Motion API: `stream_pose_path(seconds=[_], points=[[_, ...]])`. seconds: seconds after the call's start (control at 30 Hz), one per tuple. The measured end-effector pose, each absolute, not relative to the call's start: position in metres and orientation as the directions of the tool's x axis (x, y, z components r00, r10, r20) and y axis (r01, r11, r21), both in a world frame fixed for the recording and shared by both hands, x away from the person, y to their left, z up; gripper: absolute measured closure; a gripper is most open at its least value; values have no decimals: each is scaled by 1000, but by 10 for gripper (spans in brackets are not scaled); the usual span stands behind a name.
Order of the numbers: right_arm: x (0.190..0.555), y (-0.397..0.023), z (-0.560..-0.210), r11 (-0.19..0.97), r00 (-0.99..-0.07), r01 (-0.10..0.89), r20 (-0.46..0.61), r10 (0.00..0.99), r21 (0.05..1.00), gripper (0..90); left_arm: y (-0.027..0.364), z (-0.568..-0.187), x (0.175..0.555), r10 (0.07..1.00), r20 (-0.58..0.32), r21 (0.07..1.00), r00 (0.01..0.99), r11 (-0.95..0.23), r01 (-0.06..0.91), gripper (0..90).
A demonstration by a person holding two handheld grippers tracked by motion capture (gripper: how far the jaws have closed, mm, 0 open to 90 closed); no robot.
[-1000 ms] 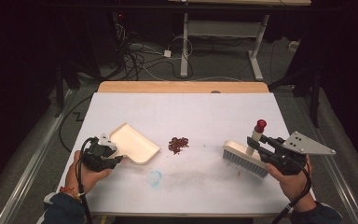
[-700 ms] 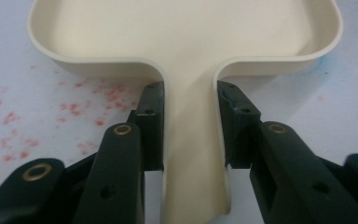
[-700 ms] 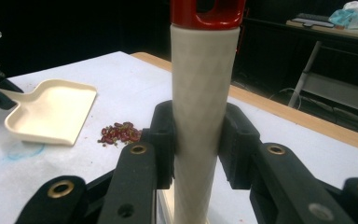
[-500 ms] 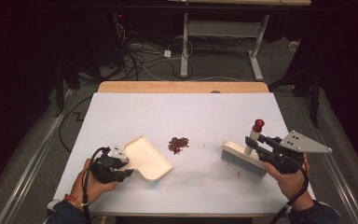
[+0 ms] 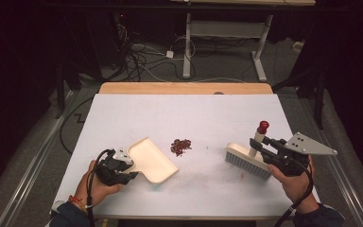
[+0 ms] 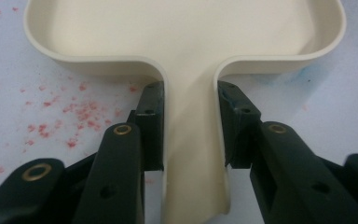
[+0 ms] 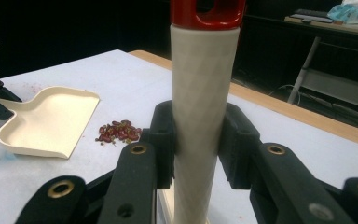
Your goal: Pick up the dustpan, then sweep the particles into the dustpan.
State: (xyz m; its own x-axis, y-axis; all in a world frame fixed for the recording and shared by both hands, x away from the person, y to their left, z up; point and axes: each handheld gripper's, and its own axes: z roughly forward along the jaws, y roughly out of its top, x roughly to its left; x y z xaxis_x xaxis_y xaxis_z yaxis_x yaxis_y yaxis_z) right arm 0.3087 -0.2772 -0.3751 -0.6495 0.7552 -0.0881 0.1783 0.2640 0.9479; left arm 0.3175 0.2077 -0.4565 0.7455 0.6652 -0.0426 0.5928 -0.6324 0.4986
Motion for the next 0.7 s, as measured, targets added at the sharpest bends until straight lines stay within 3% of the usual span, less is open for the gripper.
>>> stream_pose_path(seconds=[0.7], points=[[317,-266,-372,257,-655,164,-90,751,952,695,203,-460,319,663,-32,480,748,-646,593,642]])
